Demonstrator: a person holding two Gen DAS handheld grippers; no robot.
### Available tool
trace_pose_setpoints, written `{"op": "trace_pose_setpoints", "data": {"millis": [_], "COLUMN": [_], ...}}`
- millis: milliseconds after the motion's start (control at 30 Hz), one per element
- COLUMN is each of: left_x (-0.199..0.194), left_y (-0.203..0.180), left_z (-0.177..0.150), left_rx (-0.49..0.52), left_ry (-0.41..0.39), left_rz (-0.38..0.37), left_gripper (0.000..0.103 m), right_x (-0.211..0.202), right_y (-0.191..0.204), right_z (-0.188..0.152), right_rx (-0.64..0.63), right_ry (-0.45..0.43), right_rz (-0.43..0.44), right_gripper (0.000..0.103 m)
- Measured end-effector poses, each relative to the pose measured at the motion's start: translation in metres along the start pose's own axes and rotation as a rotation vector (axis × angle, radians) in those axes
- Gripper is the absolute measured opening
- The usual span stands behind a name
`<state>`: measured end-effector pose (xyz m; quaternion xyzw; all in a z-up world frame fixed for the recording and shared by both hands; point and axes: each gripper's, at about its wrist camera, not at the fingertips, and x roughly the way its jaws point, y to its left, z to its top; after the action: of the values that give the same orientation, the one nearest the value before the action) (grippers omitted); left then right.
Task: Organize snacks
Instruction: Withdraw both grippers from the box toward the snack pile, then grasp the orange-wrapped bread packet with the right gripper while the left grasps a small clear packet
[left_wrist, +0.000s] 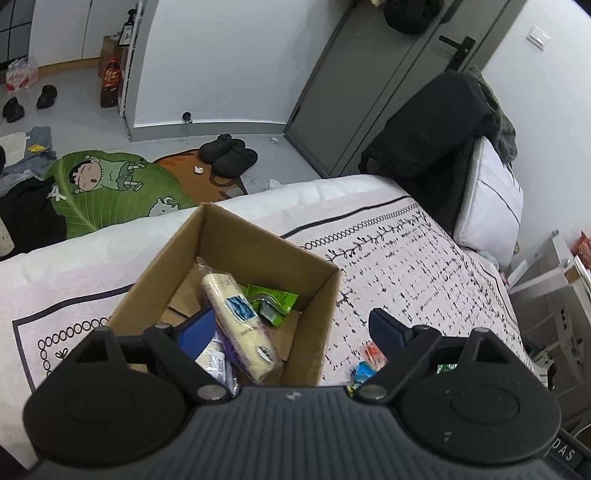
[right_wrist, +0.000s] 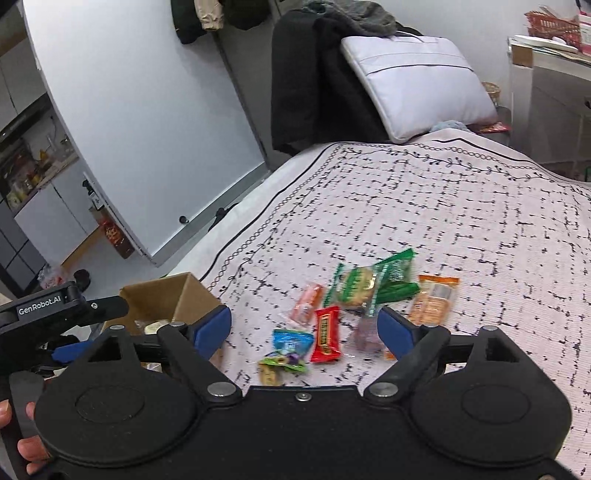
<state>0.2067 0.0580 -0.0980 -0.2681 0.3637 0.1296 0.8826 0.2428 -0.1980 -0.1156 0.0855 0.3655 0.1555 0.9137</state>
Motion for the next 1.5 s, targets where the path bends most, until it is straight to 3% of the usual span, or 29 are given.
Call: {"op": "trace_pose_setpoints", "data": {"millis": [767,933,1200,1500], "left_x": [0.014,0.026,0.047,0.079], "left_y": [-0.069,-0.086,-0.102,-0.094], "left_z": [-0.035,-0.047,-0.065,-0.086], "left_rx": [0.193,0.197,0.218,0.198], "left_ry": [0.006,0.050,0.098,0.175], "left_rz": [-0.080,-0.092,-0.079,-0.035], "left_gripper": [0.089,0.089,0.085,0.060], "right_x": [0.023,0.028,0.040,0.046], "right_y": [-0.062,-0.074,-0.097,-0.107], "right_z": [-0.019,-0.020,-0.018,-0.019], "right_rx": [0.151,0.198,0.269,0.310], "right_ry": [0.017,0.035,0.052,0.069], "right_rz": [0.042,0.056,0.033,0.046], "right_gripper": [0.087,0.077,0.073,0.071]}}
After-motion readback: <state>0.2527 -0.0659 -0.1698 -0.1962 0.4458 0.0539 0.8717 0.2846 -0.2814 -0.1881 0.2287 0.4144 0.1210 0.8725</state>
